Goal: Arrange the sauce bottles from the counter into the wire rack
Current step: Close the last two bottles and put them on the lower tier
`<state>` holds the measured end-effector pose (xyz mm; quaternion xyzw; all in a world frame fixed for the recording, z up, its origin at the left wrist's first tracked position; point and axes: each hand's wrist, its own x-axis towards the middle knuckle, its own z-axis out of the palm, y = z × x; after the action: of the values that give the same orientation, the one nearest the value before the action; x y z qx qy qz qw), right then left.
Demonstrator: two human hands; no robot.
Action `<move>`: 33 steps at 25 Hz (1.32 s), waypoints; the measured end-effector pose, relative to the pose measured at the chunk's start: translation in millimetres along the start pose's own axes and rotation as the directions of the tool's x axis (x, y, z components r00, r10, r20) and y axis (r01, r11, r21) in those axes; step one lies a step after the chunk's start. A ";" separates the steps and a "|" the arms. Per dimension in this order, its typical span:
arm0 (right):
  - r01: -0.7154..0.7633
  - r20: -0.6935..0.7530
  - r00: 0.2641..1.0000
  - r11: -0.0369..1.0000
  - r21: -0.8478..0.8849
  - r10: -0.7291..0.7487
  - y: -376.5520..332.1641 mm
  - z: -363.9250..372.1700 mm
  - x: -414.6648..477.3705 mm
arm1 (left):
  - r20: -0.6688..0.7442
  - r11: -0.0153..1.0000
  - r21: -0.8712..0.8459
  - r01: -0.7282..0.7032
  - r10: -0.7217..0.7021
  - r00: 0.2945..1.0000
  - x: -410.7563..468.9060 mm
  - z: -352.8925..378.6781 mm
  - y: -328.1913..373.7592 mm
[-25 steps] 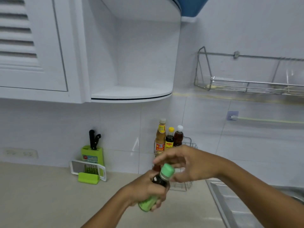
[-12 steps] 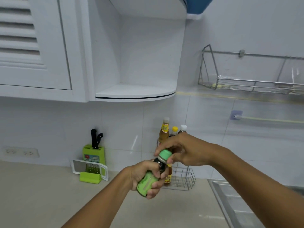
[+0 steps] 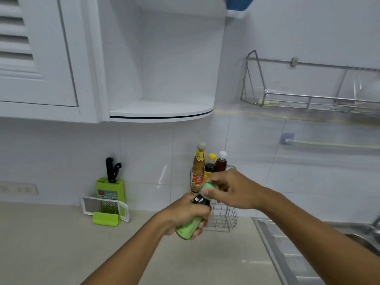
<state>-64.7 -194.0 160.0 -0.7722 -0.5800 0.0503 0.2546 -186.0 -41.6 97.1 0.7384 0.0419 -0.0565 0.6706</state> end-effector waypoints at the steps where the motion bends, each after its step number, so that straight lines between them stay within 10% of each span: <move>1: -0.038 -0.013 0.999 0.999 -0.017 0.037 1.1 7.8 -0.5 | -0.069 0.996 0.092 0.000 0.007 0.998 2.5 1.0 -1.3; 5: -0.226 0.015 0.973 0.970 -0.090 0.229 8.2 28.5 1.8 | -0.477 0.650 0.740 0.174 0.324 0.817 15.4 11.5 -13.5; 11: -0.351 -0.110 0.929 0.936 0.036 0.353 2.4 46.9 3.4 | -0.426 0.359 0.901 0.243 0.623 0.656 27.6 18.3 -31.9; 15: -0.430 -0.028 0.857 0.744 0.511 0.514 19.8 50.0 -1.4 | -0.437 0.481 0.861 0.166 0.532 0.726 49.7 23.2 -34.0; 21: -0.519 -0.130 0.654 0.567 0.639 0.745 110.9 62.7 -9.7 | -0.266 0.807 0.571 0.154 0.004 0.964 89.2 -13.4 -54.9; 26: -0.562 -0.103 0.513 0.424 0.710 0.852 193.7 89.2 -4.9 | -0.417 0.722 0.467 0.511 -0.330 0.847 135.1 -46.7 -114.8; 33: -0.543 -0.166 0.462 0.426 0.724 0.871 284.5 152.9 24.7 | -0.500 0.816 0.090 0.572 -0.459 0.734 204.2 -37.8 -181.4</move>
<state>133.7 -176.2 -95.4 -0.8105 -0.0381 0.1193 0.5723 -7.7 10.8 -106.6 0.7637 0.3952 -0.0712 0.5055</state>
